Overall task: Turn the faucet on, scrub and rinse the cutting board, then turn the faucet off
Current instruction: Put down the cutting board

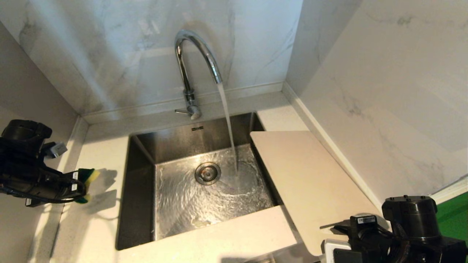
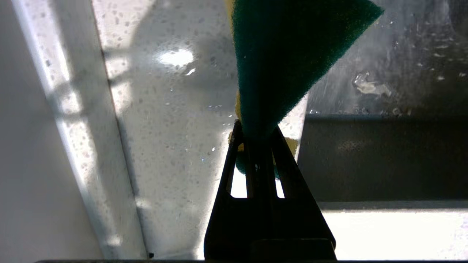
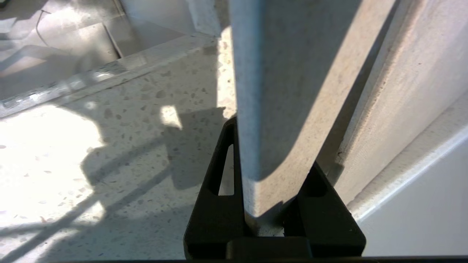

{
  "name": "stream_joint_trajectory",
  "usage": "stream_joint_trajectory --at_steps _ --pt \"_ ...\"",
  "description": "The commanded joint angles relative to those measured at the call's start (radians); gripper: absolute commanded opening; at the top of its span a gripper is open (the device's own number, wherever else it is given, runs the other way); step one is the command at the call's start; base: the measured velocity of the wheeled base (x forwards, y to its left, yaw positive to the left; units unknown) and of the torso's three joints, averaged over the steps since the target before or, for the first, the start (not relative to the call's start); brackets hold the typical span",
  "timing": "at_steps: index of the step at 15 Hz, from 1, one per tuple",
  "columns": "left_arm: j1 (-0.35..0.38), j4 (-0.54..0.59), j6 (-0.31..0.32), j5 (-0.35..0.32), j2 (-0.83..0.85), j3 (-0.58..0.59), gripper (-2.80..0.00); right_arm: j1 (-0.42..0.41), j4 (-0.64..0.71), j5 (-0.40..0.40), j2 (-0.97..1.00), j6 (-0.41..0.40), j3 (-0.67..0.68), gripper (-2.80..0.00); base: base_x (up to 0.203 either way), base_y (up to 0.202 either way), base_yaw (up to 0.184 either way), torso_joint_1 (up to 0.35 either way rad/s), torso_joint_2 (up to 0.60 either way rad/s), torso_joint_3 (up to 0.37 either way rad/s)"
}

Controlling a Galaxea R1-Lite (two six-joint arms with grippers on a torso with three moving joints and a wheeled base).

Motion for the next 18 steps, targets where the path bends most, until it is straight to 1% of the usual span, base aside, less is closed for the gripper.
stream_joint_trajectory --at_steps 1,9,12,15,18 --pt "-0.001 0.001 -0.003 0.0 0.017 -0.021 -2.8 0.0 -0.004 0.0 0.034 -0.008 -0.004 -2.8 0.0 0.0 0.0 0.0 0.0 0.0" --pt "-0.012 0.001 -0.015 -0.001 0.045 -0.025 -2.8 0.012 -0.009 -0.003 0.07 -0.016 -0.026 -2.8 0.0 0.0 0.0 0.0 0.0 0.0" --pt "-0.025 0.001 -0.025 0.0 0.051 -0.037 -2.8 0.054 -0.069 -0.016 0.072 -0.016 -0.027 -2.8 0.0 0.0 0.0 0.0 0.0 0.0" --pt "-0.025 0.001 -0.025 0.0 0.05 -0.035 -2.8 0.08 -0.07 -0.035 0.058 -0.015 -0.02 -2.8 0.0 0.0 0.0 0.0 0.0 0.0" --pt "-0.025 0.002 -0.026 0.0 0.042 -0.034 -2.8 0.12 -0.069 -0.037 0.034 -0.013 -0.016 -2.8 0.0 0.0 0.0 0.0 0.0 0.0"
